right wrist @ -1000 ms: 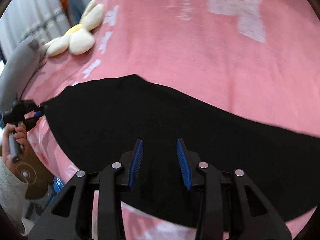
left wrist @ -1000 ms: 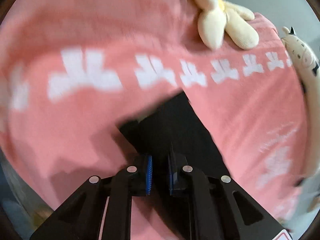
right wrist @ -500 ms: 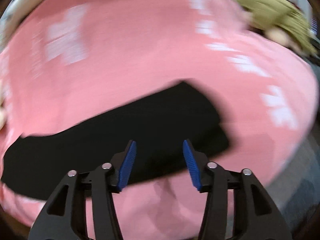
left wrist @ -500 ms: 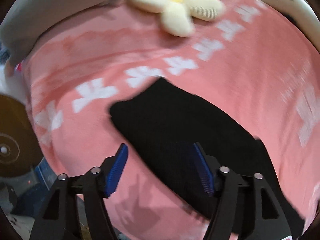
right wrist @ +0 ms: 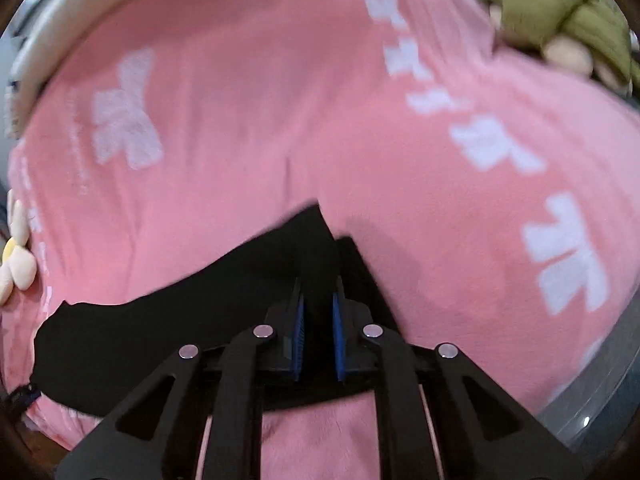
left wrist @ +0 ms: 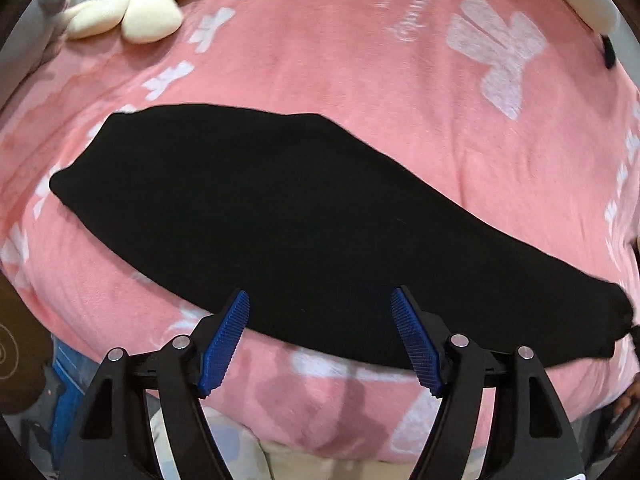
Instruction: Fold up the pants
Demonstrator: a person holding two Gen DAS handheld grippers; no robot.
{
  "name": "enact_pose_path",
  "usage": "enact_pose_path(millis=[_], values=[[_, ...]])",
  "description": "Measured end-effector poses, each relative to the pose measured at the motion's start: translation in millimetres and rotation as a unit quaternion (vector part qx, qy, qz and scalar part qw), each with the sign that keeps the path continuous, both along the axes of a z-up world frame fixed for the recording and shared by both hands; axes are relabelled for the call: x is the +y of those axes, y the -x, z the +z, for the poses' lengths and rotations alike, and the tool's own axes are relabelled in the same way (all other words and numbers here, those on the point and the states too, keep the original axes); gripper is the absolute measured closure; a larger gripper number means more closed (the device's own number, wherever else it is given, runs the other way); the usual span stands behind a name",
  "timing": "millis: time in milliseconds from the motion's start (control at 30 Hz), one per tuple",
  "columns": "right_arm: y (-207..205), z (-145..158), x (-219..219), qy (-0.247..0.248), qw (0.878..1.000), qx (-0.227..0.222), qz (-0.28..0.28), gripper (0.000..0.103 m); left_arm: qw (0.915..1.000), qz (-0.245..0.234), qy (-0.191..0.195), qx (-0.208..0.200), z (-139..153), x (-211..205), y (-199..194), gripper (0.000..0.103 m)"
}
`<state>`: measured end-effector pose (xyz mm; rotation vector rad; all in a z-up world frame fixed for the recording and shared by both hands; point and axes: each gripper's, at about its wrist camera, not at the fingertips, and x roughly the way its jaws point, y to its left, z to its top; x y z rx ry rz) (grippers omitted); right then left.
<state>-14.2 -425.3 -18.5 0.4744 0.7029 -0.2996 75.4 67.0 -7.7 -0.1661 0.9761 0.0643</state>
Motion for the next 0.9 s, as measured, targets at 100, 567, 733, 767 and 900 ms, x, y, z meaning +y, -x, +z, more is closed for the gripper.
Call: enact_pose_path(millis=[100,567,733,767,900], values=[[0,-41,-10,0.010,0.997,0.076,-0.007,0.081,0.9999,-0.006,-0.005,0.006,-4,-15,1,0.030],[0,-50,-22,-0.053,0.998,0.032,0.021,0.068,0.9991,-0.036,-0.021,0.012,12,-78,28,0.026],[-7,-53,-27,-0.092,0.994,0.039,0.036,0.072,0.9995,-0.028,-0.012,0.011,7,-68,44,0.026],[-7,-54,-30,-0.106,0.993,0.033,0.032,0.071,0.9995,-0.026,-0.017,0.011,6,-65,46,0.026],[5,-45,-30,-0.180,0.984,0.002,0.006,0.087,0.9991,-0.026,-0.029,0.015,6,-50,44,0.026]])
